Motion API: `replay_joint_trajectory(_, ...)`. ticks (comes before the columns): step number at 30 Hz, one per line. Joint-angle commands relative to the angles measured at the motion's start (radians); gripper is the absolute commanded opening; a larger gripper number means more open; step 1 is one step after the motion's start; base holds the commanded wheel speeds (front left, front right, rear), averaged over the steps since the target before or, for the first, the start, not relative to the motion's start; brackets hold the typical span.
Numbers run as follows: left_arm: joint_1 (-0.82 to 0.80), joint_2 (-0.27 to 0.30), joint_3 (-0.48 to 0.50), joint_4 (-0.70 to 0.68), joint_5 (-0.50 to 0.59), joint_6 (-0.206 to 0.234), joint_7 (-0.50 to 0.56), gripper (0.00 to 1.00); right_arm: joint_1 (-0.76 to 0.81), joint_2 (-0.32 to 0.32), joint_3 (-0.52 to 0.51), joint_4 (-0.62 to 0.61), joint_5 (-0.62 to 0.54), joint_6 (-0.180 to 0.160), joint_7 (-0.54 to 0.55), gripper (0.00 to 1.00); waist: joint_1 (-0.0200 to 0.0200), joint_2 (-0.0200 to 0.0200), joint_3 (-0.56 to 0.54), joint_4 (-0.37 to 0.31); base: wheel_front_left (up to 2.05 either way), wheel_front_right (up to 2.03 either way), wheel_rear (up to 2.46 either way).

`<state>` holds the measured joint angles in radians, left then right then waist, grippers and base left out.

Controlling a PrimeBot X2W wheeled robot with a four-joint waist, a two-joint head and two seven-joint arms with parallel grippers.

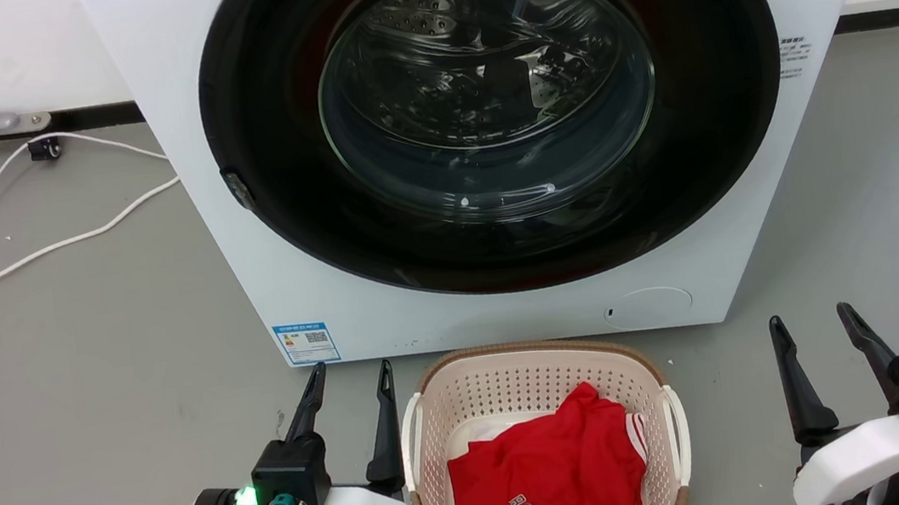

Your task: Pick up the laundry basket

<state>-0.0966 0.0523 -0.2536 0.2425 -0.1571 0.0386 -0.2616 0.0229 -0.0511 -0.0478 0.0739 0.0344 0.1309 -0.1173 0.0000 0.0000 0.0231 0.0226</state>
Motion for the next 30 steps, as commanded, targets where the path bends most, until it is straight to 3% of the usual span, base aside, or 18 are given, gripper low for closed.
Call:
replay_joint_trajectory(1, -0.01, -0.001, 0.003, -0.001, -0.001, 0.005, -0.005, 1.0, -0.012, 0.001, -0.002, 0.002, 0.005, 0.0, -0.003, 1.0, 0.0, 0.0, 0.008, -0.001, 0.0, 0.0, 0.0)
replay_joint_trajectory(10, -0.072, -0.002, -0.018, 0.09, -0.022, -0.004, -0.004, 1.0, -0.053, 0.001, -0.013, 0.034, 0.027, 0.0, 0.017, 1.0, 0.0, 0.0, 0.13, -0.01, 0.0, 0.0, 0.0)
replay_joint_trajectory(14, -0.129, -0.002, -0.027, 0.156, -0.083, -0.007, -0.004, 1.0, -0.092, 0.001, -0.008, 0.075, 0.033, 0.0, 0.022, 1.0, 0.0, 0.0, 0.224, -0.021, 0.0, 0.0, 0.0)
replay_joint_trajectory(30, -0.405, -0.002, -0.012, 0.472, -0.172, -0.04, -0.004, 1.0, -0.303, -0.01, 0.009, 0.341, 0.068, 0.0, -0.028, 1.0, 0.0, 0.0, 0.554, -0.05, 0.0, 0.0, 0.0)
